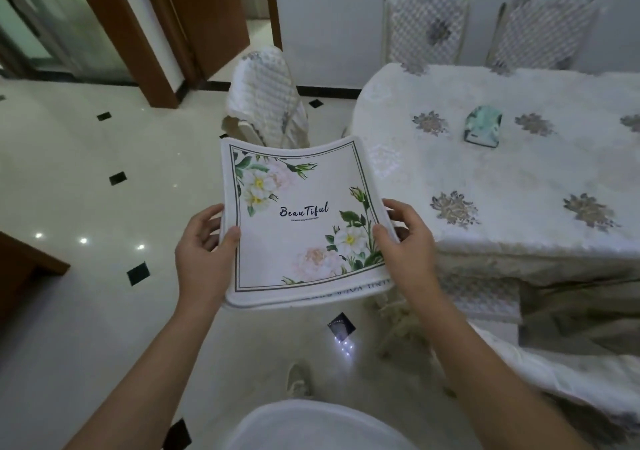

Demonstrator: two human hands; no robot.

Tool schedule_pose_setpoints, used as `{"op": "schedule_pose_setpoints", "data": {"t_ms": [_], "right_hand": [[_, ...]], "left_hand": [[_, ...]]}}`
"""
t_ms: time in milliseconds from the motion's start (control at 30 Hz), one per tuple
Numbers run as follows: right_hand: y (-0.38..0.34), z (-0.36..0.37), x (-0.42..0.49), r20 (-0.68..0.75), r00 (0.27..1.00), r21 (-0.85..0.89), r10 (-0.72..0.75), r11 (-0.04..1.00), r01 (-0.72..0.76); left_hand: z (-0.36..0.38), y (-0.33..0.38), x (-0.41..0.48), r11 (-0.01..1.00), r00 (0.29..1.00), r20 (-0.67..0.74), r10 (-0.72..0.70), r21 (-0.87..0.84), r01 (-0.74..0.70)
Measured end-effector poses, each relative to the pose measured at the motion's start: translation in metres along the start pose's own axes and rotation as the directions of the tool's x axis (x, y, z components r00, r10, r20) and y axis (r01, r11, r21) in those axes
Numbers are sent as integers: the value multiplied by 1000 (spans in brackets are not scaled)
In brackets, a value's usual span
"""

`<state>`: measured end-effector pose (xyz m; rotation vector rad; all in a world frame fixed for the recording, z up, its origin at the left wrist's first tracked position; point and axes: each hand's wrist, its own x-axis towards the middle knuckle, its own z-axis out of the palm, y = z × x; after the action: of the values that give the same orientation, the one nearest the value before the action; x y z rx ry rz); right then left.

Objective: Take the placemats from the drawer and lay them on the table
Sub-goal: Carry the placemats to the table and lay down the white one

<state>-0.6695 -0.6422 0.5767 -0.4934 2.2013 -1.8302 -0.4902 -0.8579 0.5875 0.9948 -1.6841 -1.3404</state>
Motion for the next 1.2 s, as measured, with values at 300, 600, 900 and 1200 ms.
{"op": "schedule_pose_setpoints", "data": {"t_ms": [300,600,900,1200], "right_hand": [[2,20,72,-238,968,-32,80,995,-90],[31,39,186,-247,962,-47,114,990,-129],[20,76,338,-116,991,-26,62,998,-65],[31,37,400,-264,960,-70,96,991,-118]], "left_hand": [[68,-5,114,998,971,236,-27,-41,38],[137,-15,203,998,967,248,-51,-6,54],[183,6,312,998,994,113,-12,63,5],[280,15,369,998,959,279,-41,48,29]]}}
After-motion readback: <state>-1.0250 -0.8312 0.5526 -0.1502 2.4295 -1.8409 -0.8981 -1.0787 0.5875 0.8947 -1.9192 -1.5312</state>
